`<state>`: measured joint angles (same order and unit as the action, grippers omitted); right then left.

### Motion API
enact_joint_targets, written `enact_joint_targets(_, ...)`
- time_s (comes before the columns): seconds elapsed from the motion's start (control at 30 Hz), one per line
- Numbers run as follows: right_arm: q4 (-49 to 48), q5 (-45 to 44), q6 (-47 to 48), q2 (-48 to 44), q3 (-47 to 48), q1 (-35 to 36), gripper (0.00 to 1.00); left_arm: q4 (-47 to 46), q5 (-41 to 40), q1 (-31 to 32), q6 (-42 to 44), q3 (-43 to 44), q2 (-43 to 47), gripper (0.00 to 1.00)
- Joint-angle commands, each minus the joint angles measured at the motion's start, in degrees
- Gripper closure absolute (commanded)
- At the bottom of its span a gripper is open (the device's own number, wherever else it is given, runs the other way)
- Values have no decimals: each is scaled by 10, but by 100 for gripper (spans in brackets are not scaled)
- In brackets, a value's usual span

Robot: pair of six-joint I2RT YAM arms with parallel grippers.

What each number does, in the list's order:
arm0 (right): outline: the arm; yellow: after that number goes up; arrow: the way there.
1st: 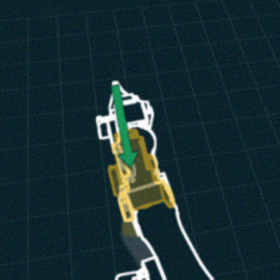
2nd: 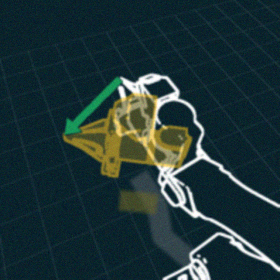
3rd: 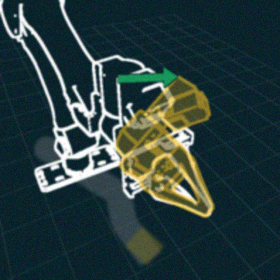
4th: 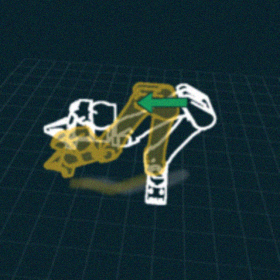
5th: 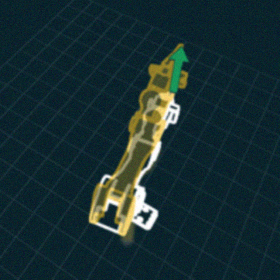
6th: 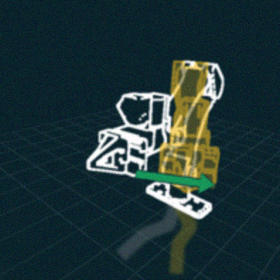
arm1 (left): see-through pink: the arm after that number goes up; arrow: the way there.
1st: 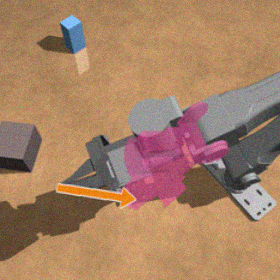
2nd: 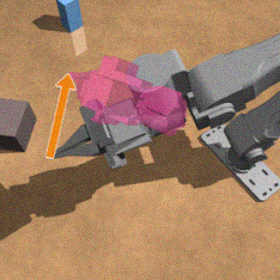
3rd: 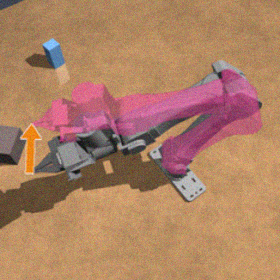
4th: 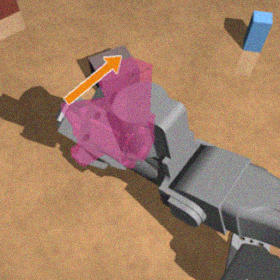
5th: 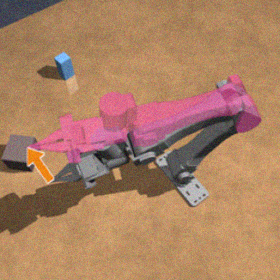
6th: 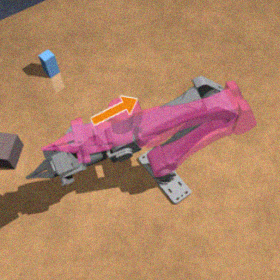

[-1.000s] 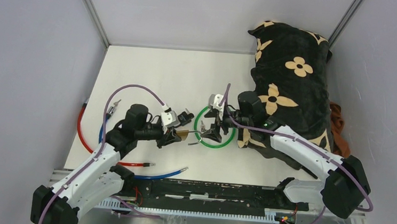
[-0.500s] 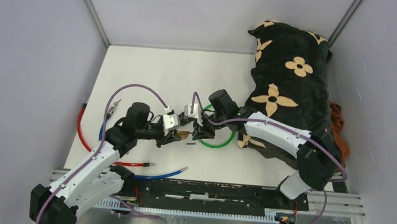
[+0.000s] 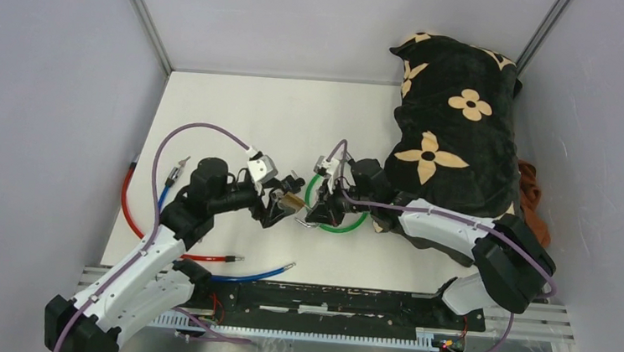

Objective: Lock with the key
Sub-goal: Lock the lock.

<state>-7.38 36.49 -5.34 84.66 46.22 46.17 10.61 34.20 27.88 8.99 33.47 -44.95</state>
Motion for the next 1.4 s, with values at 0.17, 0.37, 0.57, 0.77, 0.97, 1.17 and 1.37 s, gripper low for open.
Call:
enact_joint_targets(0.17,-266,-99,-326,-36,-59,-25,100,-45,-34,-1,67,41,68,28)
enact_joint_targets(0.37,-271,-184,-427,-55,-58,-26,100,-66,-85,56,150,16,36,42)
enact_joint_targets(0.57,-257,-273,-560,-87,-58,-28,100,-152,-257,189,394,-7,-3,32)
enact_joint_targets(0.77,-250,-345,-618,-127,-65,-28,100,-250,-228,209,577,-74,-4,23)
enact_joint_targets(0.97,-267,-347,-670,-124,-68,-18,100,-406,-231,218,662,-112,-75,26)
enact_joint_targets(1.17,-281,-347,-687,-124,-68,-11,100,-506,-259,218,707,-111,-131,42)
enact_joint_targets(1.37,-304,-344,-699,-132,-83,-9,100,-537,-266,218,733,-135,-147,57)
